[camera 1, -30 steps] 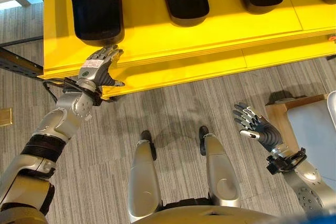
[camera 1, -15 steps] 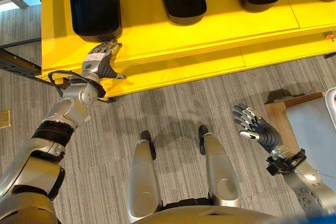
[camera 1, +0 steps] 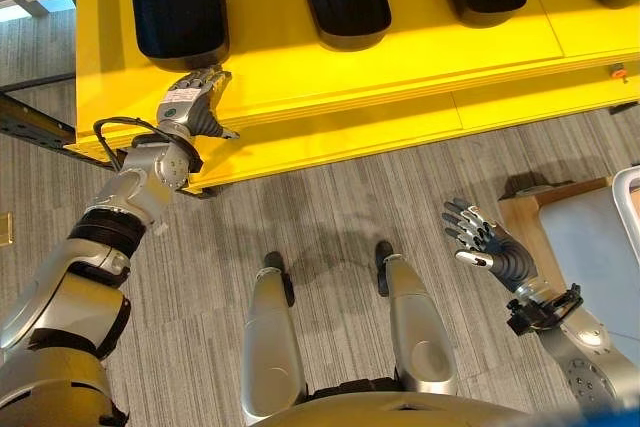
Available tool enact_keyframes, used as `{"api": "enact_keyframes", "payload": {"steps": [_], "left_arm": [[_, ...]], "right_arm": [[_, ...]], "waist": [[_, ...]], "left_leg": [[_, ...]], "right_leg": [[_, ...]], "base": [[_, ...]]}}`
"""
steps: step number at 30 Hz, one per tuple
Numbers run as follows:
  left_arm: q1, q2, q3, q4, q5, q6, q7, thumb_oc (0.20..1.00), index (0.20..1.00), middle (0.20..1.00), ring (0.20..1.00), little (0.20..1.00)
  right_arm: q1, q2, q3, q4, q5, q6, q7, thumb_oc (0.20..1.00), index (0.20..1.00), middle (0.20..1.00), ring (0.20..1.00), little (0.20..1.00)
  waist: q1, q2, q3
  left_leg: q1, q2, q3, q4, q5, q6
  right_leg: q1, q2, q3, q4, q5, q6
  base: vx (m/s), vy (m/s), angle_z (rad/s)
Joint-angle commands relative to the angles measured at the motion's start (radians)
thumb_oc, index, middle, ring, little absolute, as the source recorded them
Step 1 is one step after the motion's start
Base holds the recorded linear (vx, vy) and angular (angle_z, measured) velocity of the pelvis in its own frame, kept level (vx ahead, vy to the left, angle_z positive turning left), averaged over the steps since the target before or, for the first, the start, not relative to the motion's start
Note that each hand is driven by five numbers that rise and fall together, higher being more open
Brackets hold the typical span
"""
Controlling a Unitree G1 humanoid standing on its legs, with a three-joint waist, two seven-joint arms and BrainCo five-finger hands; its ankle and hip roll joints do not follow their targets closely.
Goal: Move parts from the plastic box to the shelf.
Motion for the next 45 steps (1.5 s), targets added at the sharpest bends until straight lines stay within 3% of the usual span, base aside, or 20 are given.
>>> {"api": "enact_keyframes", "payload": {"steps": [1,12,17,19,21,24,25,26,28,32,33,40,45], "left_arm": [[-0.051,-0.038,-0.020,0.082,-0.012,0.004,0.007,1.000,1.000,1.000,1.000,1.000],[-0.158,-0.031,-0.092,0.193,0.010,0.013,0.008,1.000,1.000,1.000,1.000,1.000],[-0.137,-0.042,-0.086,0.154,-0.030,-0.002,-0.010,1.000,1.000,1.000,1.000,1.000],[-0.107,-0.058,-0.061,0.117,-0.104,-0.019,-0.036,1.000,1.000,1.000,1.000,1.000],[0.043,-0.104,0.063,0.023,-0.372,-0.039,-0.146,1.000,1.000,1.000,1.000,1.000],[0.108,-0.120,0.087,-0.028,-0.417,-0.039,-0.150,1.000,1.000,1.000,1.000,1.000],[0.198,-0.154,0.119,-0.077,-0.510,-0.048,-0.181,1.000,1.000,1.000,1.000,1.000],[0.199,-0.154,0.119,-0.078,-0.509,-0.047,-0.181,1.000,1.000,1.000,1.000,1.000],[0.385,-0.199,0.136,-0.252,-0.662,-0.065,-0.245,1.000,1.000,1.000,1.000,1.000],[0.588,-0.244,0.126,-0.435,-0.921,-0.067,-0.339,1.000,1.000,1.000,1.000,1.000],[0.669,-0.273,0.124,-0.480,-1.069,-0.056,-0.364,1.000,1.000,1.000,1.000,1.000],[0.840,-0.306,0.142,-0.580,-1.235,-0.039,-0.394,1.000,1.000,1.000,1.000,1.000],[0.966,-0.334,0.176,-0.637,-1.314,-0.044,-0.404,1.000,1.000,1.000,1.000,1.000]], "right_arm": [[0.053,-0.059,0.002,-0.048,0.021,-0.041,0.027,1.000,1.000,1.000,1.000,1.000],[0.067,-0.063,0.002,-0.049,0.023,-0.042,0.031,1.000,1.000,1.000,1.000,1.000],[0.065,-0.058,0.002,-0.043,0.025,-0.044,0.029,1.000,1.000,1.000,1.000,1.000],[0.061,-0.057,0.003,-0.039,0.024,-0.043,0.028,1.000,1.000,1.000,1.000,1.000],[0.059,-0.040,-0.010,-0.031,0.028,-0.032,0.029,1.000,1.000,1.000,1.000,1.000],[0.051,-0.028,-0.004,-0.016,0.027,-0.025,0.029,1.000,1.000,1.000,1.000,1.000],[0.047,-0.016,-0.001,-0.019,0.027,-0.026,0.028,1.000,1.000,1.000,1.000,1.000],[0.047,-0.016,-0.001,-0.019,0.027,-0.026,0.028,1.000,1.000,1.000,1.000,1.000],[0.046,-0.012,-0.004,-0.024,0.020,-0.025,0.027,1.000,1.000,1.000,1.000,1.000],[0.018,-0.018,0.004,-0.024,0.002,-0.035,0.007,1.000,1.000,1.000,1.000,1.000],[-0.001,-0.016,0.018,-0.033,-0.002,-0.047,-0.002,1.000,1.000,1.000,1.000,1.000],[-0.029,-0.004,0.047,-0.034,-0.015,-0.077,-0.039,1.000,1.000,1.000,1.000,1.000],[-0.061,0.032,0.074,0.006,-0.015,-0.091,-0.066,1.000,1.000,1.000,1.000,1.000]], "waist": [[-0.021,0.009,-0.072],[-0.032,0.007,-0.079],[-0.031,0.007,-0.078],[-0.030,0.008,-0.077],[-0.021,0.011,-0.076],[-0.015,0.012,-0.074],[-0.011,0.012,-0.074],[-0.012,0.012,-0.074],[-0.003,0.017,-0.073],[0.009,0.025,-0.083],[0.016,0.028,-0.089],[0.035,0.037,-0.111],[0.057,0.054,-0.170]], "left_leg": [[-0.014,0.052,0.025,-0.023,0.059,-0.002],[-0.013,0.056,0.030,-0.015,0.057,-0.003],[-0.009,0.056,0.029,-0.019,0.059,-0.003],[-0.006,0.056,0.029,-0.020,0.060,-0.003],[-0.002,0.055,0.024,-0.023,0.063,-0.001],[0.006,0.056,0.022,-0.024,0.063,0.000],[0.014,0.057,0.019,-0.031,0.065,0.002],[0.014,0.057,0.019,-0.031,0.065,0.002],[0.035,0.056,0.015,-0.048,0.069,0.001],[0.072,0.057,0.010,-0.079,0.079,0.000],[0.095,0.056,0.008,-0.098,0.085,0.000],[0.167,0.043,-0.004,-0.180,0.115,0.003],[0.259,0.032,-0.017,-0.324,0.171,0.010]], "right_leg": [[-0.002,-0.062,0.012,-0.053,0.102,0.034],[-0.005,-0.061,0.019,-0.049,0.104,0.037],[-0.001,-0.060,0.017,-0.050,0.104,0.036],[-0.001,-0.060,0.018,-0.050,0.105,0.035],[0.008,-0.056,0.019,-0.056,0.110,0.030],[0.017,-0.053,0.017,-0.065,0.114,0.028],[0.026,-0.051,0.016,-0.071,0.115,0.026],[0.026,-0.051,0.015,-0.071,0.115,0.026],[0.047,-0.051,0.011,-0.078,0.113,0.022],[0.088,-0.050,0.001,-0.100,0.114,0.023],[0.115,-0.051,-0.004,-0.114,0.115,0.024],[0.202,-0.048,-0.034,-0.174,0.121,0.029],[0.298,-0.048,-0.094,-0.266,0.130,0.040]], "base": [[0.00,0.000,0.00],[0.01,0.002,-0.05],[0.00,-0.002,-0.01],[0.00,0.000,0.00],[0.00,0.000,0.00],[0.00,0.000,0.00],[0.00,0.000,0.00],[0.00,0.000,0.00],[0.02,-0.013,-0.01],[0.04,-0.023,0.01],[0.06,-0.033,0.02],[0.04,-0.042,0.10],[0.03,-0.044,0.27]]}}
